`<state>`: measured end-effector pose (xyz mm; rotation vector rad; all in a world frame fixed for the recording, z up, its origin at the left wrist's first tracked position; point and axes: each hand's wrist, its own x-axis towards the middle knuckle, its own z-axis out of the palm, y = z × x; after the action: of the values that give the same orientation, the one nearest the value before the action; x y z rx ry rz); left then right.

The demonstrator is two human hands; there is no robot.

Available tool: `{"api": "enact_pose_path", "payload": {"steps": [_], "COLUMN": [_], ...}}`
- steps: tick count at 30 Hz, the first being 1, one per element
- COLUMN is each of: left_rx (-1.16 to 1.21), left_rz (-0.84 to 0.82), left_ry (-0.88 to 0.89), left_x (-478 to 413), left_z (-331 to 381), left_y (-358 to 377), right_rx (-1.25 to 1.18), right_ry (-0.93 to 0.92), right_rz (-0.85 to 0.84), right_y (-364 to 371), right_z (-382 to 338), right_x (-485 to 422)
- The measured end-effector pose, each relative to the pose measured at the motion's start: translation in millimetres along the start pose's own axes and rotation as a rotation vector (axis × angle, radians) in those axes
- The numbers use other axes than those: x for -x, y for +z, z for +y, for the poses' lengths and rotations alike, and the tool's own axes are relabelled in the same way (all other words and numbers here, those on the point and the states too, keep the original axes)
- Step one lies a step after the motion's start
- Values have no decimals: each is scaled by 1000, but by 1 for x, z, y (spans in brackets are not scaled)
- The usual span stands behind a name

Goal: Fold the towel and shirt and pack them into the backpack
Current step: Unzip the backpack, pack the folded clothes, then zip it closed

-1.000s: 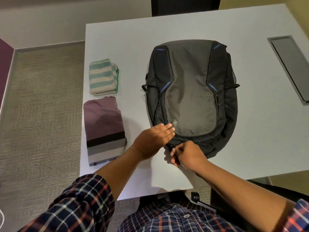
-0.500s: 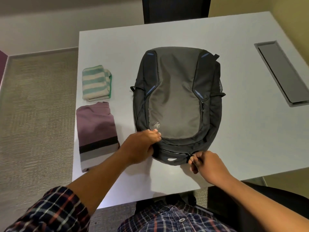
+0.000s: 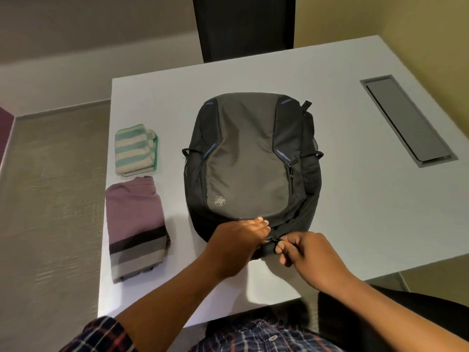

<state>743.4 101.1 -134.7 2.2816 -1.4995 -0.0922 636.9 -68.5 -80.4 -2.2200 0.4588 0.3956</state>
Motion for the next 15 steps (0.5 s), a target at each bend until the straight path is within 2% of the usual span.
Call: {"api": "enact_pose_path", "payload": {"steps": [5,8,11,15], "left_rx": [64,51,19,7], "left_rz": [77,90,57,2], "left_ry": [-11,-4,-38,-99], "left_x": [6,14,17,6], "left_z": [-7,-16,-17,-2], "left_y": [-7,-11,-12,-3], "right_rx": [-29,2,37,-40], "right_ry": [45,125,164,106], "right_rz": [26,123,175,131], "right_y": [-20,-37,-49,-53], "right_z": [21,48,61,48], "right_x": [-13,-28,-38,-38]}}
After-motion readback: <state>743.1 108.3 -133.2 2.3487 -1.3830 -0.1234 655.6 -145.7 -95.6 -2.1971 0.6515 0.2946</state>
